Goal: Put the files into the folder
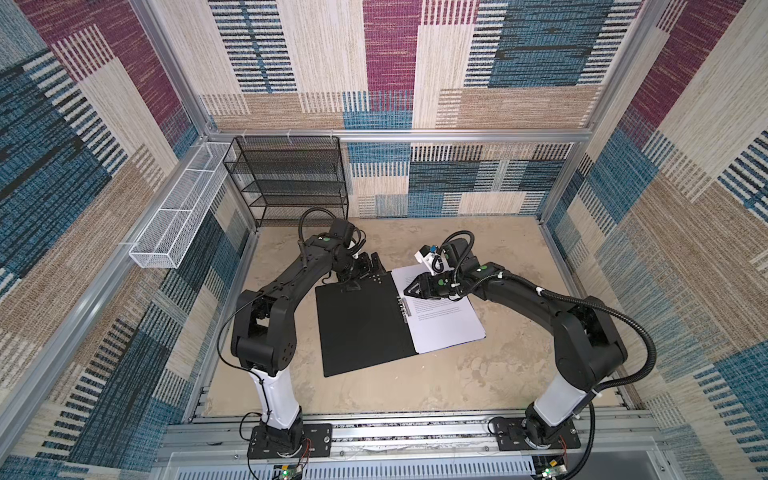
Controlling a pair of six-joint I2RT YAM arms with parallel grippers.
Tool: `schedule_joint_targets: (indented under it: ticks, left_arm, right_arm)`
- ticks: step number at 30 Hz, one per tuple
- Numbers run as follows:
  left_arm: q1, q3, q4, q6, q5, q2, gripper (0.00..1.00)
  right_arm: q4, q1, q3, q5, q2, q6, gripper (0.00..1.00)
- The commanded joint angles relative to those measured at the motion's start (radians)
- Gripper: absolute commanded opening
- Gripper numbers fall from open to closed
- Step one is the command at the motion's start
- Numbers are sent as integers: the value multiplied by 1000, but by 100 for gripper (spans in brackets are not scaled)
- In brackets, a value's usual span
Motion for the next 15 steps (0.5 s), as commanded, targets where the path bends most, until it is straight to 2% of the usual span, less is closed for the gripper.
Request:
schedule_joint_targets:
  ticks: [1, 3, 7, 10, 15]
  left_arm:
    - [-33, 42, -35, 16, -40, 49, 81]
    - [-49, 70, -37, 12, -34, 87, 68]
    - [-83, 144, -41, 8, 8, 177, 50]
    - [-108, 187, -49, -8, 33, 238, 42]
    - [-138, 214, -52, -16, 39, 291, 36]
  right_arm:
    - [31, 2, -2, -5, -15, 152, 37]
    - [13, 1, 7, 8, -27, 193, 37]
    - [-19, 1, 25, -4, -23, 249, 36]
    - [-5, 1, 10, -27, -12, 313, 35]
    - [-25, 1, -3, -15, -4, 371, 37]
